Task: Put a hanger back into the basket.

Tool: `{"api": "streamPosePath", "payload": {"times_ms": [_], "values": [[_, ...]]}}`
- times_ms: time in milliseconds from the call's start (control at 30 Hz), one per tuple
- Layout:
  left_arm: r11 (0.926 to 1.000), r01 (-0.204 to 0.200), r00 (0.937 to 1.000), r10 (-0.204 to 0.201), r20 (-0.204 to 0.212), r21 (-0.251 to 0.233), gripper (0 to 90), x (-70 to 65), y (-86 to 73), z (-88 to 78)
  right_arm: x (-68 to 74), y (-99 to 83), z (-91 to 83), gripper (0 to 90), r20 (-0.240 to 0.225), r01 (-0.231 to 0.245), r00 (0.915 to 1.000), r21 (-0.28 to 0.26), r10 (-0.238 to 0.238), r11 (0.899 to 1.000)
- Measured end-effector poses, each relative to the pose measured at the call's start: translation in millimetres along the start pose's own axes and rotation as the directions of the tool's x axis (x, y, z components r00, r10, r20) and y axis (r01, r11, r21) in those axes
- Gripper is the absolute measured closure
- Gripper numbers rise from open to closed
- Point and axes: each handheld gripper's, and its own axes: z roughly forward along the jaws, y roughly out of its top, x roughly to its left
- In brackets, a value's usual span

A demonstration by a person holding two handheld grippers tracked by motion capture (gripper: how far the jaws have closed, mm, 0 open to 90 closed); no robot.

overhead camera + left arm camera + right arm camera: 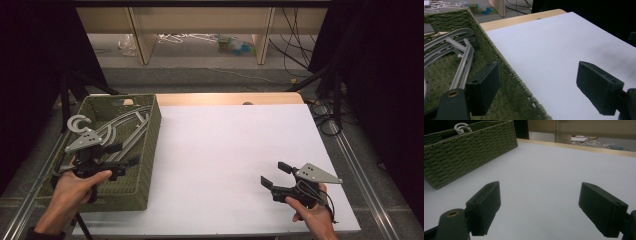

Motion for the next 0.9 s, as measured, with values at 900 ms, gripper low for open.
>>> {"api": "streamPosePath", "payload": {"times_ms": [900], "values": [[0.9982,-0.049,0.9926,0.052,0.11,-0.035,18.1,-55.6,-17.2,40.3,0.1,0.1,0.5,18.6,0.005,0.009,0.9999,-0.009,-0.009,1.0]]}}
